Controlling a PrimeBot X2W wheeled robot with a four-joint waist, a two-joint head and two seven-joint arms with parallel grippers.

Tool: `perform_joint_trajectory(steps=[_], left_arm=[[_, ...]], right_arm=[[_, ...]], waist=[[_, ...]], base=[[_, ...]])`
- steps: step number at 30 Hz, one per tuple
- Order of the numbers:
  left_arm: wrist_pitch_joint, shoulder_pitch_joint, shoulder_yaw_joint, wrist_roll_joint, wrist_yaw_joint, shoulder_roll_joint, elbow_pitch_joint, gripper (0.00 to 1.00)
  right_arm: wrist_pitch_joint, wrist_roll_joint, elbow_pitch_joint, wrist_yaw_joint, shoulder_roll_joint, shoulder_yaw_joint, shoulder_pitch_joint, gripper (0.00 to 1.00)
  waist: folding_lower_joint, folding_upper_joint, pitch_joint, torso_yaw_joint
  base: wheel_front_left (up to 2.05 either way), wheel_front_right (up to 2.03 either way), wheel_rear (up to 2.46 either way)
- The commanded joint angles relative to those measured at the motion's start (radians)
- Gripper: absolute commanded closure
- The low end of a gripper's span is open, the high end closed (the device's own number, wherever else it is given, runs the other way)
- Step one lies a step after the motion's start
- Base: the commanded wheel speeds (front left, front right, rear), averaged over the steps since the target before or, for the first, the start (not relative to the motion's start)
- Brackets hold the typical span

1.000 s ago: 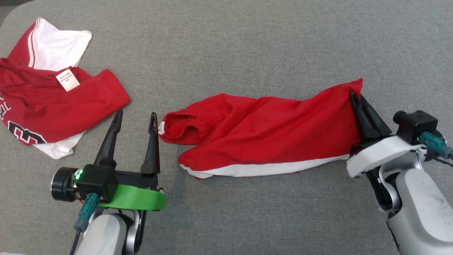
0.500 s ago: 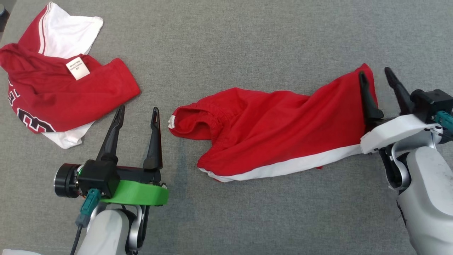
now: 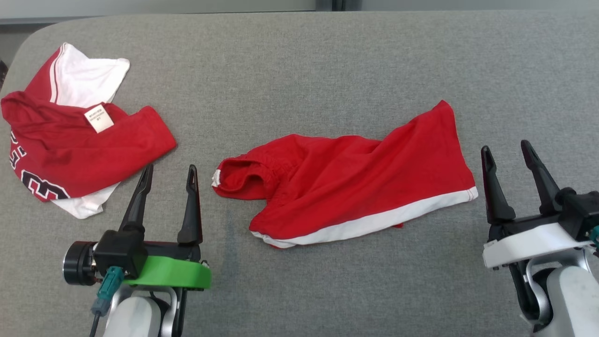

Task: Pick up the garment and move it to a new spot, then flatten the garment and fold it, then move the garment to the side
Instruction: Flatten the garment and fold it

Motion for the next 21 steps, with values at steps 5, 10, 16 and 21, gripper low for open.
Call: perform_joint_trajectory(steps=[5, 10, 16, 21], left_arm=[[-0.003, 0.055, 0.012, -0.012, -0.003, 0.018, 0.002, 0.00], [0.009, 0.069, 0.007, -0.027, 0.001, 0.016, -0.006, 0.00], [0.015, 0.058, -0.006, -0.033, -0.007, 0.017, -0.012, 0.00], [0.083, 0.066, -0.059, -0.052, -0.047, 0.008, -0.019, 0.00]], right_arm=[[0.038, 0.000, -0.142, 0.000, 0.060, -0.004, 0.134, 0.00], [0.057, 0.004, -0.189, 0.000, 0.079, -0.002, 0.166, 0.00], [0.062, 0.011, -0.184, 0.000, 0.077, 0.001, 0.162, 0.00], [0.064, 0.013, -0.178, 0.000, 0.075, 0.005, 0.153, 0.00]], waist=[[0.0000, 0.0000, -0.065, -0.044], [0.0000, 0.0000, -0.067, -0.051], [0.0000, 0.0000, -0.060, -0.050], [0.0000, 0.0000, -0.053, -0.047]], base=[[0.00, 0.00, 0.00], [0.00, 0.00, 0.00], [0.00, 0.00, 0.00], [0.00, 0.00, 0.00]])
